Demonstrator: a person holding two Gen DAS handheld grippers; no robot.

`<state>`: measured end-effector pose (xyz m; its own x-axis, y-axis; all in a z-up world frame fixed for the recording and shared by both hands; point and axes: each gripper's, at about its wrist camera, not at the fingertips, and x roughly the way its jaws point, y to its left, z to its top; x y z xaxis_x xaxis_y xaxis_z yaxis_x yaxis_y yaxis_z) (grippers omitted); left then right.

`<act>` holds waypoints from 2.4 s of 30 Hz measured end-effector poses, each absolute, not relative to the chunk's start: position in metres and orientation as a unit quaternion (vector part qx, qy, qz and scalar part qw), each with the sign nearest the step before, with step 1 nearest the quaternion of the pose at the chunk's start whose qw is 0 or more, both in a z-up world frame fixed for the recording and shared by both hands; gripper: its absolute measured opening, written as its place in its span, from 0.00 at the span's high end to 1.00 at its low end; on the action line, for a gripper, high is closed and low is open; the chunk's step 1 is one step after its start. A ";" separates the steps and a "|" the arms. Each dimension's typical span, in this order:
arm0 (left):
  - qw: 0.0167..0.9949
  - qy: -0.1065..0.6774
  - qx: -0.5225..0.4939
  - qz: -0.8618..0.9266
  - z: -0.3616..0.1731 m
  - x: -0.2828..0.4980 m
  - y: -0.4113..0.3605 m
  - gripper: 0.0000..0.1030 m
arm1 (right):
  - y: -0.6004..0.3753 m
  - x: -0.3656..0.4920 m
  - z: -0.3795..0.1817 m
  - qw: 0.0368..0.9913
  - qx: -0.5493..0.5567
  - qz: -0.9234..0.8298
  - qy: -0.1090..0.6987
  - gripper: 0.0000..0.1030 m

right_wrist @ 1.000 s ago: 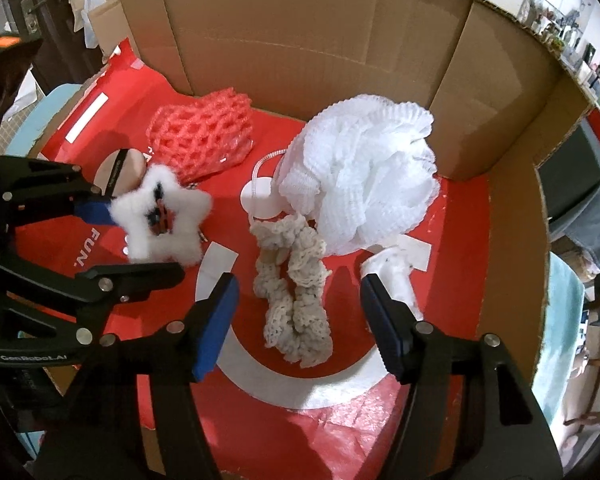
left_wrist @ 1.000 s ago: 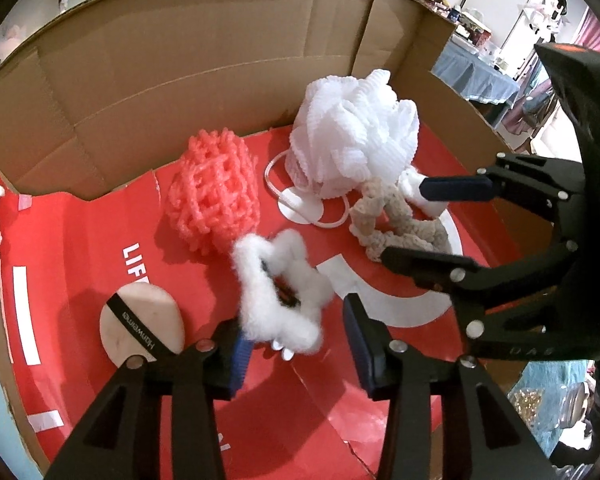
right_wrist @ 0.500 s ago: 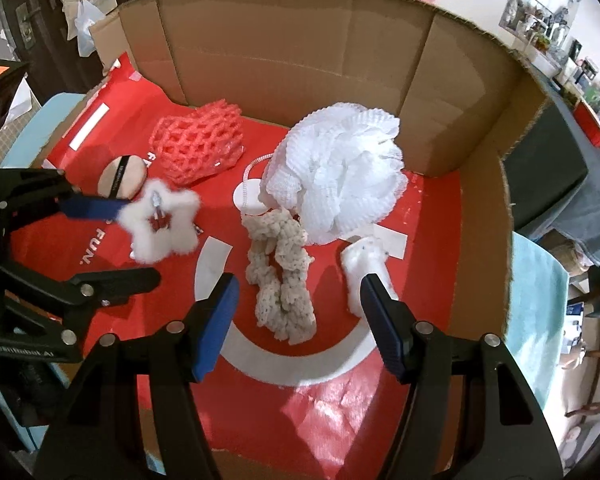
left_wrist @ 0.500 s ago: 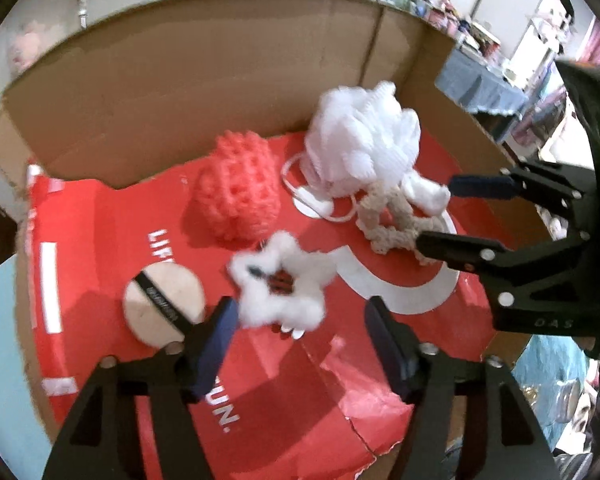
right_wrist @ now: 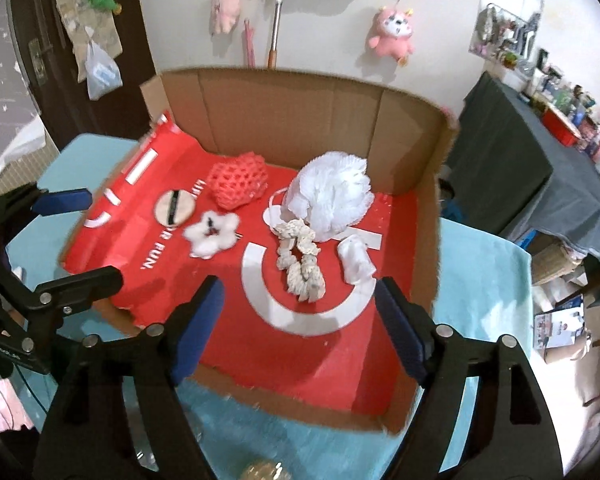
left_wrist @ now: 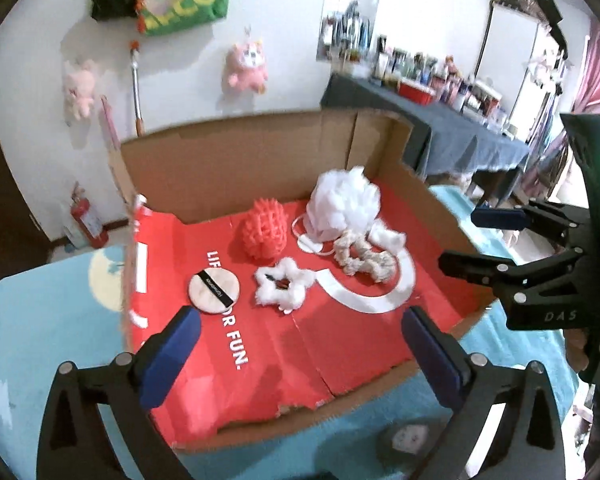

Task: Organize soft objects
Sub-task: 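Withdraw both tools from the box back toward the remaining items, then grasp the red heart plush with the left tool while the right tool grasps the blue cloth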

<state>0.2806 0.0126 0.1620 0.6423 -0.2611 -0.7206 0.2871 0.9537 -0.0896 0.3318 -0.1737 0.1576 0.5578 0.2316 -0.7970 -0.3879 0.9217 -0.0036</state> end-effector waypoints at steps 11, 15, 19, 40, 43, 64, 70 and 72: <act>0.955 0.265 0.014 -0.135 0.206 0.171 0.012 0.00 | -0.197 0.225 0.208 0.922 -0.037 0.184 0.338 0.14; 0.959 0.248 -0.004 -0.134 0.207 0.140 0.010 0.00 | -0.204 0.186 0.213 0.937 -0.033 0.171 0.304 0.14; 0.968 0.220 0.001 -0.123 0.201 0.112 0.006 0.00 | -0.208 0.150 0.209 0.944 -0.030 0.169 0.283 0.11; 0.979 0.176 -0.019 -0.100 0.126 0.044 -0.001 0.00 | -0.219 0.045 0.129 0.982 -0.002 0.086 0.169 0.05; 0.976 0.190 -0.032 -0.099 0.111 0.046 0.002 0.00 | -0.221 0.042 0.118 0.982 0.006 0.081 0.171 0.05; 0.962 0.264 -0.022 -0.072 0.055 0.055 -0.005 0.00 | -0.224 0.052 0.046 0.965 0.017 0.063 0.252 0.05; 0.956 0.282 -0.022 -0.075 0.052 0.058 -0.002 0.00 | -0.222 0.054 0.042 0.962 0.012 0.068 0.264 0.05; 0.954 0.290 -0.020 -0.077 0.051 0.061 0.000 0.00 | -0.221 0.057 0.042 0.960 0.010 0.073 0.271 0.05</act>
<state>0.0607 -0.0003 0.0514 0.8204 -0.1589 -0.5492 0.1355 0.9873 -0.0832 0.0570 -0.2211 0.0416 0.8423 0.1445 -0.5192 -0.1339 0.9893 0.0582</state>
